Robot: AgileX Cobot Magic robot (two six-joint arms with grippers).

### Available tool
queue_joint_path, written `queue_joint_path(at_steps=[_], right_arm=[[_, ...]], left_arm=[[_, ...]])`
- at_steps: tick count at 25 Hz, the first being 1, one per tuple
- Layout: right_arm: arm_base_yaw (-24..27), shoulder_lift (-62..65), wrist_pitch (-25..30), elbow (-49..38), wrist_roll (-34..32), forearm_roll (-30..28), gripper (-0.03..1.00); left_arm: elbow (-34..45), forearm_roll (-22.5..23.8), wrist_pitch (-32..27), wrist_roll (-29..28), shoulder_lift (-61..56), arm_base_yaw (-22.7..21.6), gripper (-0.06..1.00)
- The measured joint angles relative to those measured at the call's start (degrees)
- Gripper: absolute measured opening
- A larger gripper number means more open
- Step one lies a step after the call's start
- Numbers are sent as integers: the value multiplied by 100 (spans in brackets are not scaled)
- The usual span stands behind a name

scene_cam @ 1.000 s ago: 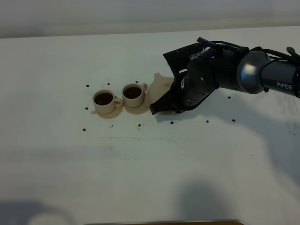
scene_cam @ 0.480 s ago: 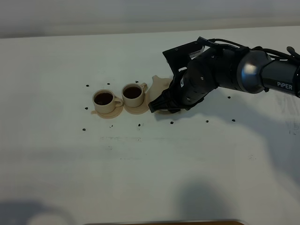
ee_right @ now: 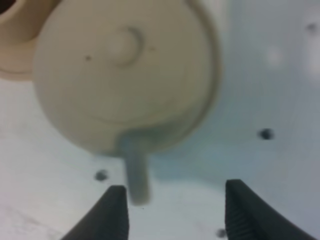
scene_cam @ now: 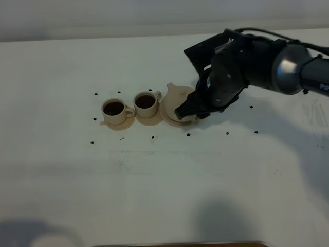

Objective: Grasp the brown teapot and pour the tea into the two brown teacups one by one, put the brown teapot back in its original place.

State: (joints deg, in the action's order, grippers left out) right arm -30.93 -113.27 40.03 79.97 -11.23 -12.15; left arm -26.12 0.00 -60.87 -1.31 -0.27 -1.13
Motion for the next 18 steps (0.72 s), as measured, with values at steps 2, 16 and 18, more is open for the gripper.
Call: queue_joint_path(at_steps=[2,16,18], right_arm=[[74,245,48,0,0,-125,43],[1397,2832,430,-1026,196,326,43],[1620,3318,430,-1360,223,352,43]], left_arm=[[0,0,0,0,0,0,48],[0,0,0,0,0,0,48],[0,0,0,0,0,0,48]])
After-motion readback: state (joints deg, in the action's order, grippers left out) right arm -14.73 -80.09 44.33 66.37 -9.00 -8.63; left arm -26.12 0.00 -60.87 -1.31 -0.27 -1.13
